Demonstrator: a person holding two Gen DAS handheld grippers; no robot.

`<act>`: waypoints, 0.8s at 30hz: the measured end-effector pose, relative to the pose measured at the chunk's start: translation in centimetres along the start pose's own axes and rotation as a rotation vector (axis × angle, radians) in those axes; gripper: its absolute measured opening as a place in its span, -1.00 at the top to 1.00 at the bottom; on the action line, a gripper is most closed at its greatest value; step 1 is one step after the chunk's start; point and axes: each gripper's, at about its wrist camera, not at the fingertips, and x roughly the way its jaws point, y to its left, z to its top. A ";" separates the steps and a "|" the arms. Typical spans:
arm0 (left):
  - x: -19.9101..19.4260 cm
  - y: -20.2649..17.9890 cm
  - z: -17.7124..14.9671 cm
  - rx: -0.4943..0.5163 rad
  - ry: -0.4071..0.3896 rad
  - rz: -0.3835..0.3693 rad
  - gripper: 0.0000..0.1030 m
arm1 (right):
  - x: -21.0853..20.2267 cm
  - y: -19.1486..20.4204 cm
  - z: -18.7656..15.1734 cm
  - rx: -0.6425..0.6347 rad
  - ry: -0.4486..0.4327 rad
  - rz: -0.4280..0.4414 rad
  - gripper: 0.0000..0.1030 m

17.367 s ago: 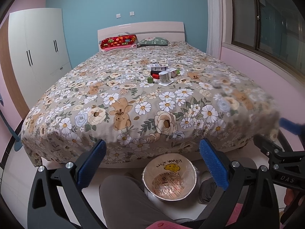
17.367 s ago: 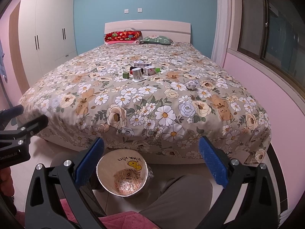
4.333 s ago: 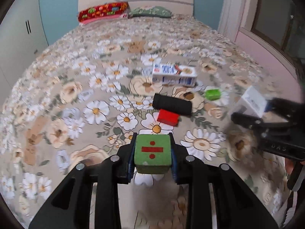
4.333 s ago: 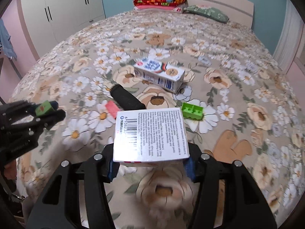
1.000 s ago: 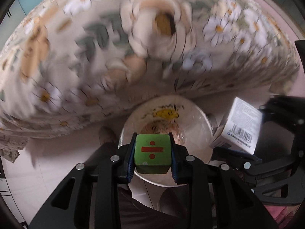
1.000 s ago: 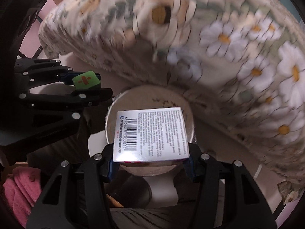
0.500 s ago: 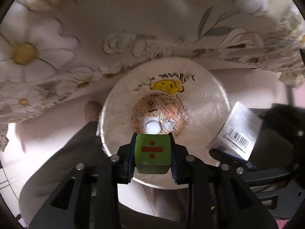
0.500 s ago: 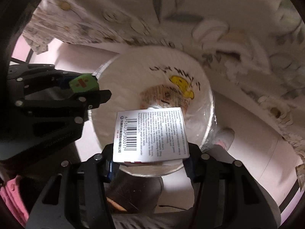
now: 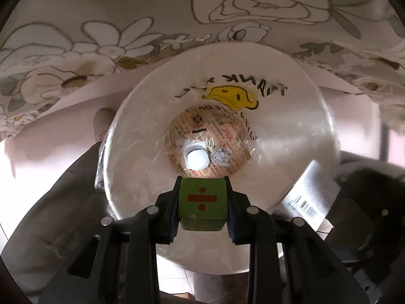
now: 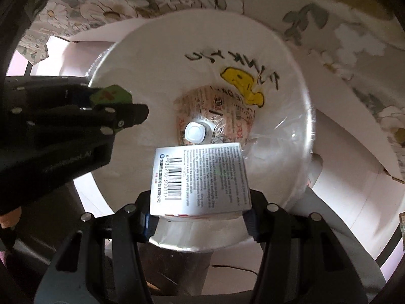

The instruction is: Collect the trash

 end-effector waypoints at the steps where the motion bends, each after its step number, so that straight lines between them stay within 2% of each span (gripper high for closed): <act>1: 0.2 -0.1 0.1 0.001 0.001 -0.002 0.37 | 0.3 0.1 0.1 -0.005 0.005 -0.001 -0.08; 5: 1.3 -0.2 0.6 0.010 0.014 0.014 0.37 | 1.5 0.2 0.6 -0.007 0.019 0.009 -0.08; 8: 2.1 -0.2 0.7 0.022 0.029 0.053 0.37 | 2.4 0.1 0.8 -0.004 0.033 0.021 -0.08; 17: 3.7 -0.1 1.1 0.006 0.065 0.045 0.37 | 3.5 0.0 1.2 0.006 0.054 0.038 -0.12; 18: 3.6 -0.2 1.1 0.010 0.062 0.046 0.35 | 3.5 -0.1 1.3 0.007 0.050 0.034 -0.13; 21: 3.3 -0.5 1.1 0.023 0.041 0.053 0.05 | 3.5 -0.2 1.4 0.009 0.046 0.026 -0.22; 24: 3.2 -0.5 1.3 0.026 0.034 0.067 0.02 | 3.5 -0.4 1.4 0.011 0.044 0.027 -0.24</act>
